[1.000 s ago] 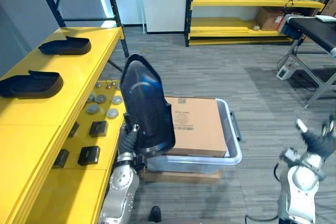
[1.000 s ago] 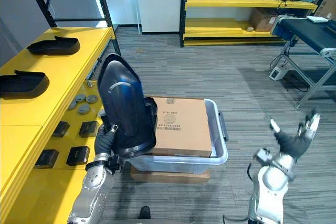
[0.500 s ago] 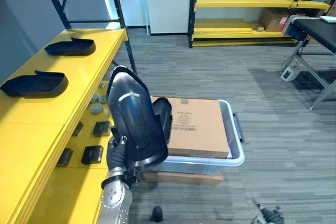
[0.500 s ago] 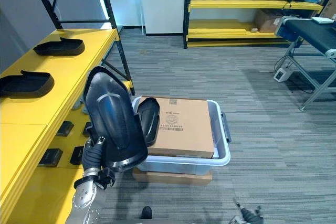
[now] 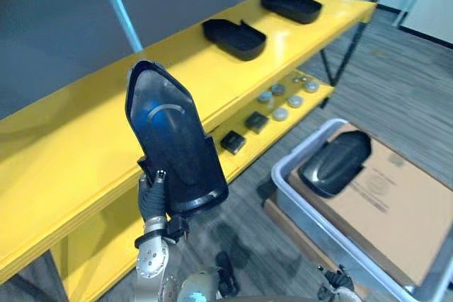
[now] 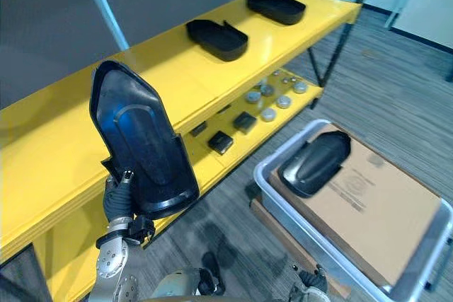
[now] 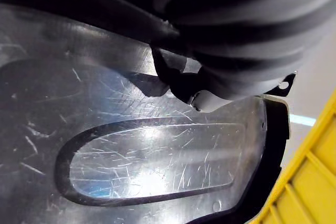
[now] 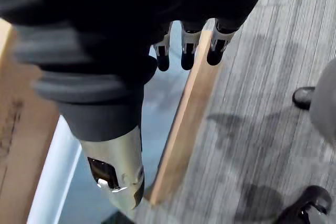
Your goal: Walk over and take plastic housings, then place them on the shelf
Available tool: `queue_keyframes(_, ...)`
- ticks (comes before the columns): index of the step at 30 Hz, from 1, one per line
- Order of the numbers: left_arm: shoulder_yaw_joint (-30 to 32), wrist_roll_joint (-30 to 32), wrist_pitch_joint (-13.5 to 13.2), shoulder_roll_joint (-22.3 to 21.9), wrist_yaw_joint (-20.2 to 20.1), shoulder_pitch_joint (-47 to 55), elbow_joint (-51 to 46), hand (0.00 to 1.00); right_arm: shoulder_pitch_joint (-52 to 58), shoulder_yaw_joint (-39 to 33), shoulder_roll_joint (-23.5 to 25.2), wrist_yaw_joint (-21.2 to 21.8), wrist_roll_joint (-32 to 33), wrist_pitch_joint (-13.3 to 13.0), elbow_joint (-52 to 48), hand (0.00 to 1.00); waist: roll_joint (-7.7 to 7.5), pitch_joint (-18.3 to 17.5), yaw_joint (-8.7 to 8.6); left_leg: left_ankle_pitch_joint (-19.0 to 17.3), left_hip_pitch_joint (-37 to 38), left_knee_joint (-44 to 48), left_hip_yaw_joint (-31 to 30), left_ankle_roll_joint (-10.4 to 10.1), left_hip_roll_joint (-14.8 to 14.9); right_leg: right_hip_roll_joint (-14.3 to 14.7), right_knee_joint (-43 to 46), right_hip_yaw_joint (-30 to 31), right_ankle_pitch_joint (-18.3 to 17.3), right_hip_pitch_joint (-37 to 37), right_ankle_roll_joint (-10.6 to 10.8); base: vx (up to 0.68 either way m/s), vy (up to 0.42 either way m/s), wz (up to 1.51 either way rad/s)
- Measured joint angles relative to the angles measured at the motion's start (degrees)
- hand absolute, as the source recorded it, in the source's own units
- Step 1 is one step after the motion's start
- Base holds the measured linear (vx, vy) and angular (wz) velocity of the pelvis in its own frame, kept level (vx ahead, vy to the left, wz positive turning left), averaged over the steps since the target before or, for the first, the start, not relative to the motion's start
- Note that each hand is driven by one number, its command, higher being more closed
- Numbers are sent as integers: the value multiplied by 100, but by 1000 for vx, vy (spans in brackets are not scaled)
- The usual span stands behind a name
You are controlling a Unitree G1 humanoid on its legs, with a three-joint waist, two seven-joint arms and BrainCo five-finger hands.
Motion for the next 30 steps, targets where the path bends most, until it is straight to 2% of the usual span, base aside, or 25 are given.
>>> queue_keyframes(1, -126, 6, 15, 31, 5, -48, 26, 100, 83, 5, 23, 6, -20, 15, -3, 0, 11, 11, -98, -23, 116, -47, -193, 22, -31, 43, 713, 790, 46, -365, -269, 166, 114, 68)
queue_keyframes(2, -174, 19, 21, 113, 7, -171, 56, 100, 118, 17, 84, 9, -50, 23, 5, 0, -38, 57, -154, 1, 290, -198, -398, -15, -80, 386, 1067, 1673, -128, -702, -79, 166, 98, 73)
queue_keyframes(5, -161, 59, 20, 139, 60, -371, 89, 100, 192, 220, 73, 10, -49, 17, -108, 0, -115, 53, -265, 52, 670, -462, -727, -76, -229, 1010, 1076, 2808, -432, -1477, 86, 160, 50, 64)
queue_keyframes(6, -177, 63, 20, 141, 66, -415, 88, 100, 231, 221, 102, 8, -46, 14, -196, 0, -123, 50, -295, 52, 725, -475, -829, -77, -282, 1119, 989, 3014, -434, -1611, 89, 174, 9, 81)
queue_keyframes(8, -237, 71, 14, 74, 137, -598, 75, 100, 365, 250, 148, 3, -26, -25, -444, 0, -163, 32, -355, 31, 763, -408, -1219, -57, -486, 1488, 604, 3985, -452, -1979, 202, 136, -22, 121)
queue_keyframes(9, -240, 76, 8, 37, 152, -626, 74, 100, 385, 265, 146, 2, -27, -32, -453, 0, -179, 33, -355, -6, 765, -363, -1355, -25, -555, 1527, 506, 4189, -420, -2020, 250, 129, -64, 129)
queue_keyframes(10, -269, 90, 5, -51, 163, -633, 73, 100, 426, 341, 153, 2, -29, -21, -463, 0, -244, 15, -328, -67, 800, -291, -1530, -11, -658, 1542, 286, 4426, -334, -2029, 389, 123, -76, 84)
queue_keyframes(11, -263, 101, 5, -79, 187, -630, 73, 100, 458, 370, 142, 3, -33, -21, -466, 0, -272, 2, -262, -124, 804, -229, -1593, -38, -686, 1545, 175, 4488, -305, -2016, 426, 178, -118, 78)
queue_keyframes(13, -231, 185, -17, -152, 246, -583, 71, 100, 498, 450, 162, 12, -32, -21, -487, 0, -234, -15, -122, -327, 764, 41, -1948, -210, -659, 1557, -188, 4243, 71, -1769, 363, 179, -139, 68)
queue_keyframes(15, -248, 185, -28, -191, 246, -528, 58, 100, 494, 463, 173, 14, -44, -19, -503, 0, -163, -50, -98, -364, 734, 52, -2118, -277, -508, 1650, -515, 3936, 212, -1573, 271, 188, -164, 53)
queue_keyframes(16, -245, 181, -27, -198, 247, -508, 57, 100, 503, 502, 185, 13, -46, -19, -529, 0, -164, -54, -67, -378, 719, 68, -2166, -382, -415, 1713, -678, 3815, 271, -1481, 201, 167, -158, 31)
queue_keyframes(17, -251, 182, -27, -198, 245, -505, 57, 100, 507, 513, 191, 13, -47, -19, -534, 0, -168, -56, -65, -373, 713, 73, -2196, -402, -375, 1752, -752, 3768, 291, -1437, 168, 169, -173, 28)
queue_keyframes(22, -479, 184, -21, -184, 224, -487, 57, 100, 631, 571, 229, 14, -44, -19, -543, 0, -277, -119, -108, -190, 989, -215, -2227, -692, -271, 1801, -1333, 3376, 390, -945, 27, 170, -124, 30)
queue_keyframes(25, -479, 206, -13, -184, 155, -487, 57, 100, 639, 612, 220, 20, -63, -22, -549, 0, -259, -225, -93, -168, 1142, -387, -2206, -706, -194, 1900, -1574, 3374, 540, -778, -32, 98, -46, -3)
queue_keyframes(27, -481, 307, -8, -185, 156, -501, 57, 100, 641, 621, 220, 23, -112, -26, -548, 0, -300, -288, -87, -102, 1212, -497, -2173, -775, -186, 1910, -1696, 3376, 603, -717, -36, 57, -28, -6)
queue_keyframes(30, -543, 517, 72, -184, 241, -660, 71, 100, 709, 624, 209, 25, -210, -32, -540, 0, -311, -304, -78, 33, 1376, -739, -2124, -737, -178, 1936, -1839, 3376, 695, -598, -47, 0, 0, 0)
